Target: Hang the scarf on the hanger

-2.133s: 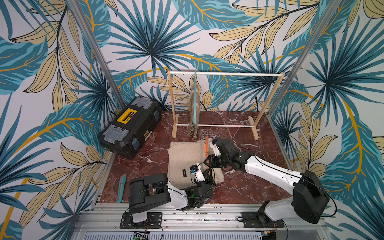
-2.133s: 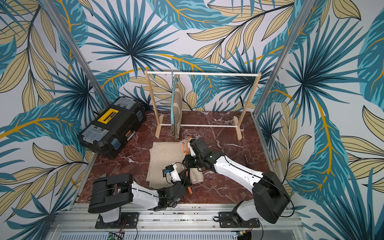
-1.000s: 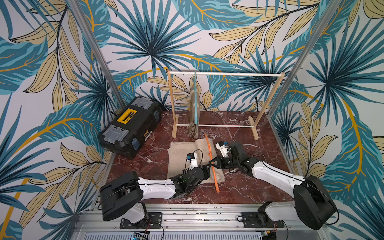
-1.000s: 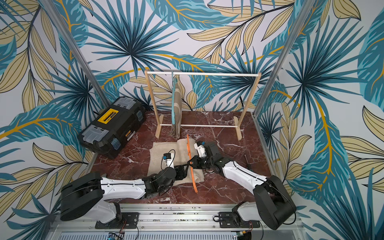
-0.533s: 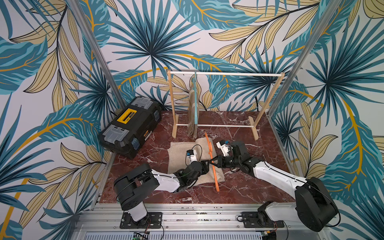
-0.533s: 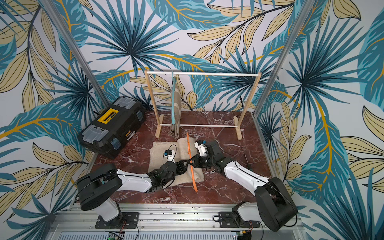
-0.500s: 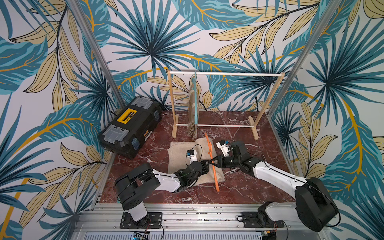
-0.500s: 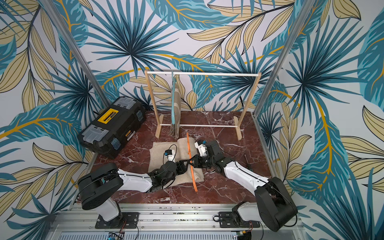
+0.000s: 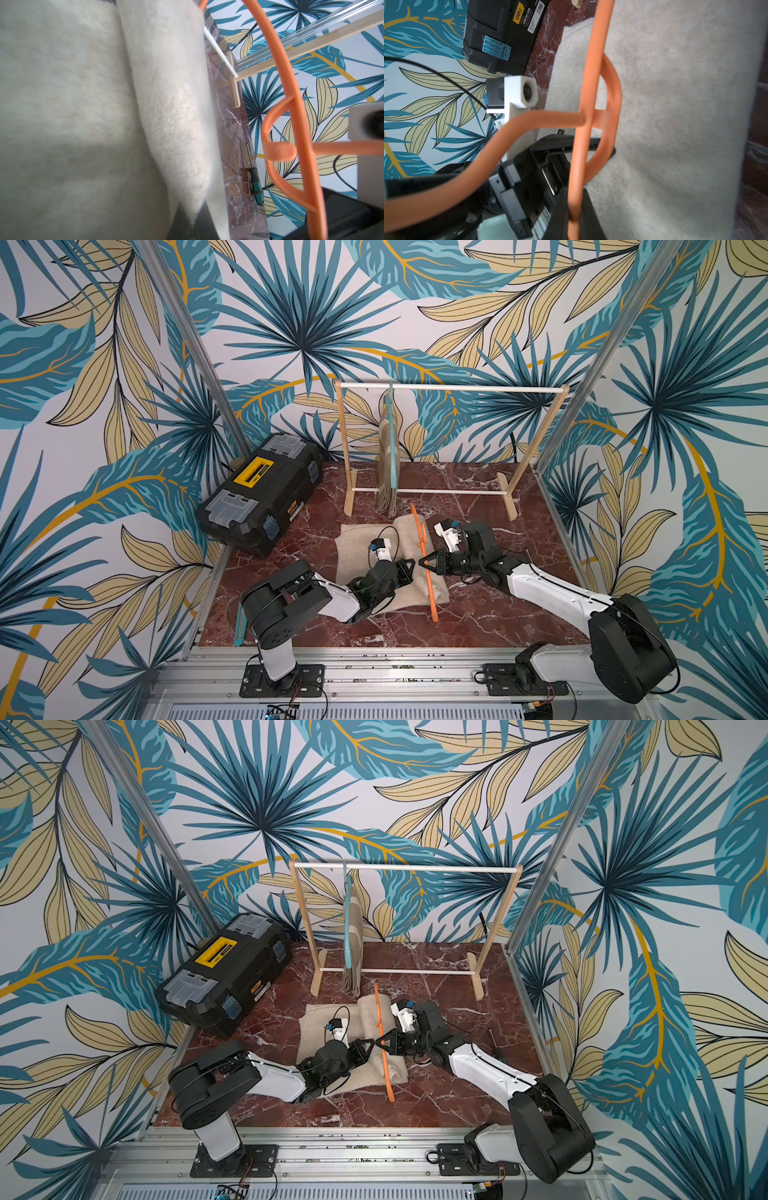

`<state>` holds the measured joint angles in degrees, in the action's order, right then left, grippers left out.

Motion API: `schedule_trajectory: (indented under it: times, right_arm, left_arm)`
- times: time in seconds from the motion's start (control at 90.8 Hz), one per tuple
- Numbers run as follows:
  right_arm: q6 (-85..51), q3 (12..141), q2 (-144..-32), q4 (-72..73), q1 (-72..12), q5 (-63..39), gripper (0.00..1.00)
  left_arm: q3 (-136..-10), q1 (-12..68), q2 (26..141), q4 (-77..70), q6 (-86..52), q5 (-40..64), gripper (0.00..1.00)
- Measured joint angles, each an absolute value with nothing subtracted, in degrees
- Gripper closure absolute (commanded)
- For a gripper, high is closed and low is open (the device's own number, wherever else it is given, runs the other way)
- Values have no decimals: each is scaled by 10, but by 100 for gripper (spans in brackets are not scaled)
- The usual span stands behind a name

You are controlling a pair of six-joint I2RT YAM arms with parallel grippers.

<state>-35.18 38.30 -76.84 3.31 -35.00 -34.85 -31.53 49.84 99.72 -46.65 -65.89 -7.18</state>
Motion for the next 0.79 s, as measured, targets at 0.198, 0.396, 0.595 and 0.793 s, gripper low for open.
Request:
schedule_trajectory:
  times: [0.198,0.396,0.595,0.793]
  right_arm:
    - [-372,365,-773,81,-350,-384,100]
    - [-410,351,-784,164,-350,-399,100]
    - [-474,314,-824,248,-350,-399,100]
    - [-510,305,-850,284,-354,-398,100]
  left_arm:
    - [-302,392,846,-314,-614,48,100]
    - [-317,258,753,-138,-516,176,100]
    - [-303,200,730,-29,-446,237,100]
    - [-281,162,722,7,-420,265,100]
